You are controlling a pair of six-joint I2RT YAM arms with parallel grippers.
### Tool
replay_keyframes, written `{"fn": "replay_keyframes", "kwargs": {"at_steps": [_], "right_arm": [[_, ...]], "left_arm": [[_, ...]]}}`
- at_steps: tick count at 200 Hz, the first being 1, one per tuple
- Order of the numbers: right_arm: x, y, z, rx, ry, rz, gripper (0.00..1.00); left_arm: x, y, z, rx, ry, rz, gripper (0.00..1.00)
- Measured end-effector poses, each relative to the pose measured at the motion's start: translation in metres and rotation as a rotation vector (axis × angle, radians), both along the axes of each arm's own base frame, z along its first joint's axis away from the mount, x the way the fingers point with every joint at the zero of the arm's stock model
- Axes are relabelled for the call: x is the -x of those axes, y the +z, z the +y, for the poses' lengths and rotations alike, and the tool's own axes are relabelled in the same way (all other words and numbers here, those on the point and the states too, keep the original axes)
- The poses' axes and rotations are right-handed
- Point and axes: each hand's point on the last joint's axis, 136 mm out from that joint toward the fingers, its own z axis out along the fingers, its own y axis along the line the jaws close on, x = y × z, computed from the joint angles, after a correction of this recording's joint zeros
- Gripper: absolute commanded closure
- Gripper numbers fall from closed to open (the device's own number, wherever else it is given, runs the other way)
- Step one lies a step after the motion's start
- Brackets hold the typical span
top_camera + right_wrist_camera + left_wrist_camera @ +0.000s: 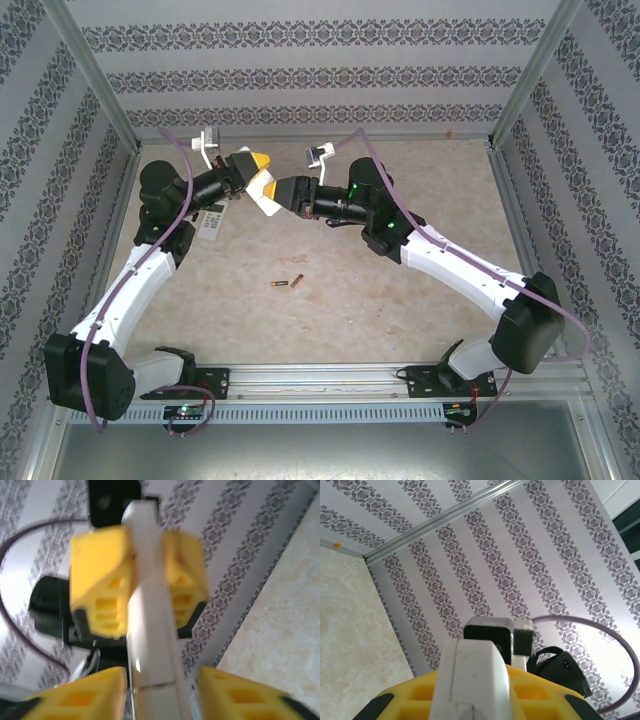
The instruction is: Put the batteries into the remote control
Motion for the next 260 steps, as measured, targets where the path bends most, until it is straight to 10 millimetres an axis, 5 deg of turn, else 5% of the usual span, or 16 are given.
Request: {"fn": "replay_keyframes", "kwargs": {"at_steps": [54,89,136,194,260], "right_arm": [[-0.004,-0.029,-0.004,0.036,-0.140,0.085,0.72],[-0.003,-0.038,-0.008,0.019,-0.171,0.098,0.57],[-0.005,-0.064,-0.013,0.035,-0.207,0.152,0.70],[0.002,-0.073,-0.027,0.020,-0.233,0.168,0.76],[0.008,-0.138,-0.061,0.166,-0.289,0.271,0.94]], "left_arm": [[-0.006,-0.027,0.002,-0.053,0.039,-0.006,0.95],[-0.006,-0.033,0.000,-0.070,0.050,0.012,0.98],[-0.017,-0.052,0.008,-0.090,0.131,0.039,0.98],[-0.024,-0.060,0.006,-0.093,0.153,0.060,0.98],[-0.050,-0.072,0.019,-0.091,0.259,0.083,0.99]]}}
